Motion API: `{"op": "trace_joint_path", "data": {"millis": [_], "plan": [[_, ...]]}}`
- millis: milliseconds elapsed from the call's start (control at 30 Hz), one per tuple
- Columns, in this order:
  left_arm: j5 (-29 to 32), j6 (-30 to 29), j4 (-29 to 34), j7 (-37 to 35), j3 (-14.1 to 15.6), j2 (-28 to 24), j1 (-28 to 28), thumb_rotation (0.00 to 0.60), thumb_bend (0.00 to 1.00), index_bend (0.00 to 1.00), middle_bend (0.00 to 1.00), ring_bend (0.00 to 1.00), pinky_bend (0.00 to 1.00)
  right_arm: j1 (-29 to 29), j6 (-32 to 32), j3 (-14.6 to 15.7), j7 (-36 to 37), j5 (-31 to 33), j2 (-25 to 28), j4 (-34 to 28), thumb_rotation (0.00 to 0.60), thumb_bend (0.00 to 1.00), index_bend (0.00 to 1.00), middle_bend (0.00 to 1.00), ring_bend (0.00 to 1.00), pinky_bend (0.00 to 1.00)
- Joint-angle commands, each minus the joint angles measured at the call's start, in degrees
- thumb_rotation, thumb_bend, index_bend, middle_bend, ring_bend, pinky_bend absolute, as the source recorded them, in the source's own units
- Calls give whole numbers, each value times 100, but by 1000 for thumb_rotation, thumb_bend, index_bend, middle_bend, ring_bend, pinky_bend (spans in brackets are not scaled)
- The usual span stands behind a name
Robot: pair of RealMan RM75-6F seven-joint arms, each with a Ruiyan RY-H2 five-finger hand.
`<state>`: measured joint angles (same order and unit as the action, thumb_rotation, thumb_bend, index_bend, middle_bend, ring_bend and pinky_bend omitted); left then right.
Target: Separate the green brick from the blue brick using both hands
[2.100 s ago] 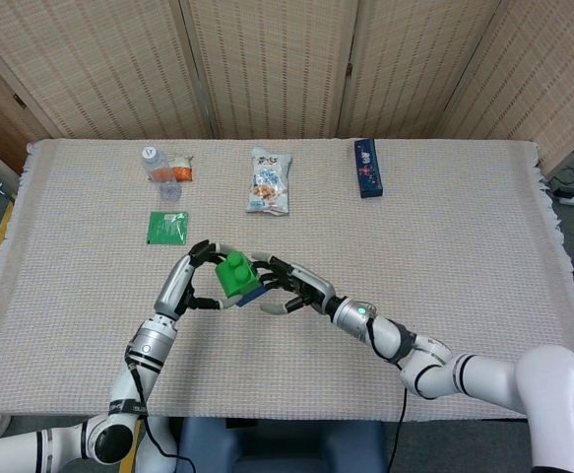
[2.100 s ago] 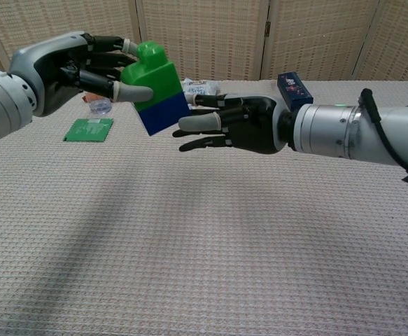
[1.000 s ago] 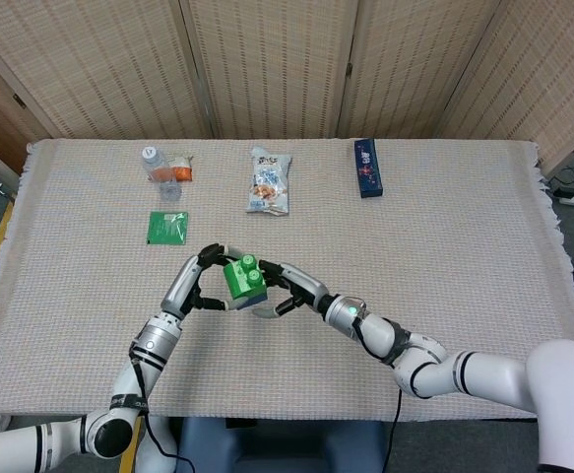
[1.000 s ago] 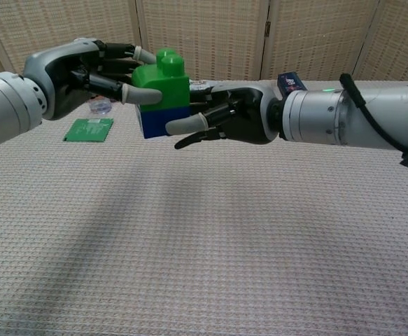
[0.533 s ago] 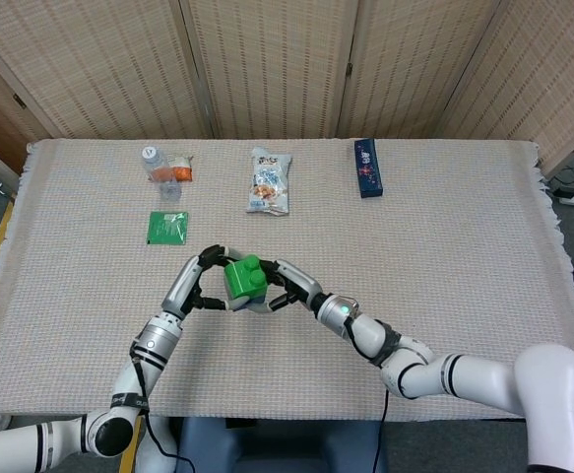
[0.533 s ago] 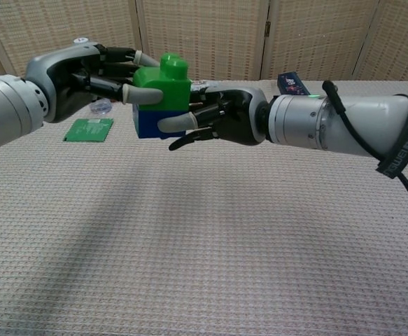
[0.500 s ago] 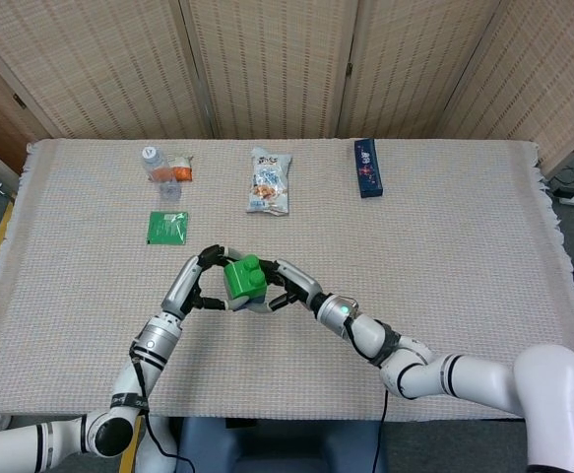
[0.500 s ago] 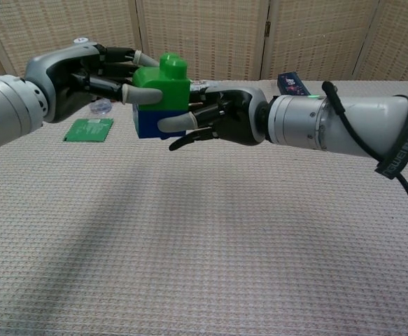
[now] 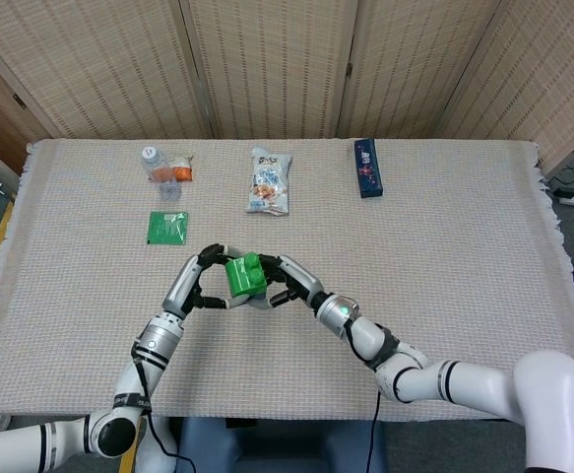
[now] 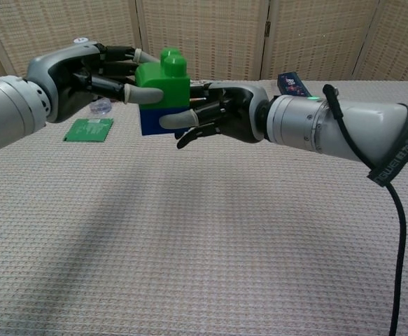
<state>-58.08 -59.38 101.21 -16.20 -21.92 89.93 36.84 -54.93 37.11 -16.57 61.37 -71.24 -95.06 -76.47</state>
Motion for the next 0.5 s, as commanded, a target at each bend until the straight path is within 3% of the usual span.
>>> {"op": "trace_joint_path", "data": {"millis": [33, 500], "plan": [[24, 4, 18, -38, -37, 8, 9, 600, 241, 638, 834, 412, 82, 33, -20, -42, -149, 71, -63, 36, 600, 313, 816, 561, 543, 444], [82, 15, 248, -218, -262, -63, 64, 600, 242, 638, 834, 412, 78, 129, -184, -151, -428, 121, -248, 172, 600, 313, 819, 563, 546, 448]]}}
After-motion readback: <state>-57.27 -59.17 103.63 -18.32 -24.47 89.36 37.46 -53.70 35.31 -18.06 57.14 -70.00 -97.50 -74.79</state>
